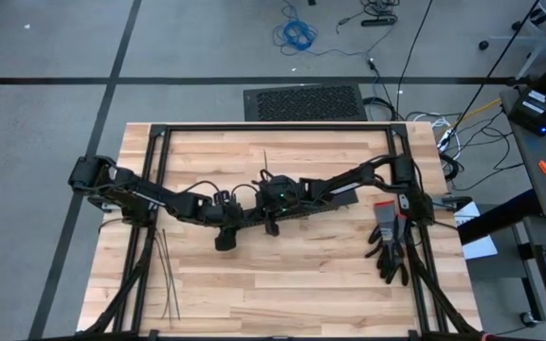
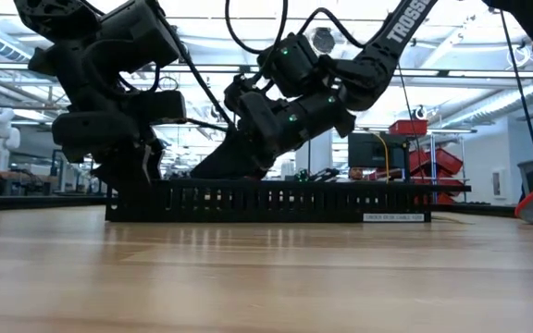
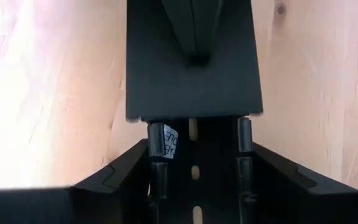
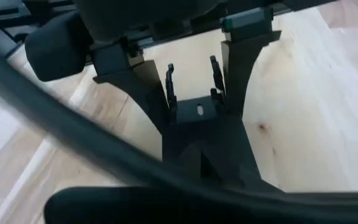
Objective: Ziptie cables
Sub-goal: Close the black cable duct
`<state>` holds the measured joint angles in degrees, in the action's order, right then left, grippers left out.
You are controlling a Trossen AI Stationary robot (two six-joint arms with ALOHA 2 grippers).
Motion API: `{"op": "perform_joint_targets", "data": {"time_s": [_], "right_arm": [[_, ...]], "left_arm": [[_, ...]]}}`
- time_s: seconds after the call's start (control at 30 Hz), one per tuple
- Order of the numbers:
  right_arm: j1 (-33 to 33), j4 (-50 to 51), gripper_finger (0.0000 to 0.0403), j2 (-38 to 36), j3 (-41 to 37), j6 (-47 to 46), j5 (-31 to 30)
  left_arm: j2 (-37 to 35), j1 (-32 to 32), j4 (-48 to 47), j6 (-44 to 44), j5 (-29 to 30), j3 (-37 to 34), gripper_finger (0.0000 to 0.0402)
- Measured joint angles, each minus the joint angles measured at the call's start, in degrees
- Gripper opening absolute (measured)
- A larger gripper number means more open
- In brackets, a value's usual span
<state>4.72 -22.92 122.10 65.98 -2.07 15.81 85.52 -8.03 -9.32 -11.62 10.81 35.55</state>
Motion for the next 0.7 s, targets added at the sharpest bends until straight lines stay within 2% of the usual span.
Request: {"op": "perform_joint_targets", "data": {"time_s": [0.33,0.7], "right_arm": [[0.65,-6.06,0.0000,2.15,-0.21,-1.15,1.30],[-0.55,-6.01,0.0000,1.78,0.91,0.05,0.16]], "left_arm": [[0.00,0.00,-0.22,-0.10,0.07,0.00,0.0225],[0.02,0.02,0.50,-0.08,0.22,-0.11,0.0242]]}}
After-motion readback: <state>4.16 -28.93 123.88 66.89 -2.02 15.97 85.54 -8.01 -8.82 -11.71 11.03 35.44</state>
